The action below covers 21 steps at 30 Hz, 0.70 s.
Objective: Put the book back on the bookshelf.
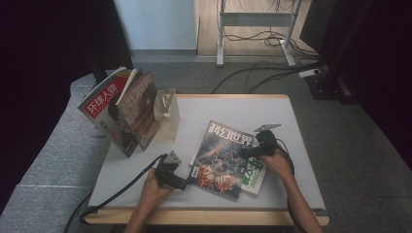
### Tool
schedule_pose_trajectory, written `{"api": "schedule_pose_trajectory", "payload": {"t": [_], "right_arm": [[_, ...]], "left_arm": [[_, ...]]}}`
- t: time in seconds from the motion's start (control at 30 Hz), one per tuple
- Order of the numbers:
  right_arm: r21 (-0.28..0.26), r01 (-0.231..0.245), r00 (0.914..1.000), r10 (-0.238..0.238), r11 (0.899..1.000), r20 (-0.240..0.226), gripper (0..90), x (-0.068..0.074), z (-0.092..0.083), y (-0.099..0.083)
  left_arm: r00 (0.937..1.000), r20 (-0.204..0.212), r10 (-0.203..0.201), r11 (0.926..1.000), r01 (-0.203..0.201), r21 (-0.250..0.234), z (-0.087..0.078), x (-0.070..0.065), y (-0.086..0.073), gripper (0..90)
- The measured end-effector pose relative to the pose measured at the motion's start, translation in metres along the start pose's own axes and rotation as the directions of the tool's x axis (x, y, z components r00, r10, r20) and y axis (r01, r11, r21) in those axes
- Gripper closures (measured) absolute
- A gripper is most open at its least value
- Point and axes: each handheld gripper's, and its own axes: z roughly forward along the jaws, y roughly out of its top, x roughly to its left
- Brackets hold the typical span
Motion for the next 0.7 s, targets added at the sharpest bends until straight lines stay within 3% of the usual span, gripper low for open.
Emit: {"api": "schedule_pose_trajectory", "payload": {"t": [0.37,0.7], "right_arm": [[0.039,-0.08,0.9926,0.084,0.996,-0.088,0.0,-0.009,0.009,0.003],[0.086,-0.057,0.9919,0.067,0.995,-0.108,0.0,-0.001,0.017,0.013]], "left_arm": [[1.0,0.002,-0.001,1.0,0.001,-0.001,0.0,0.0,0.0,0.0],[1.0,0.001,0.0,1.0,0.0,-0.001,0.0,0.0,0.0,0.0]]}}
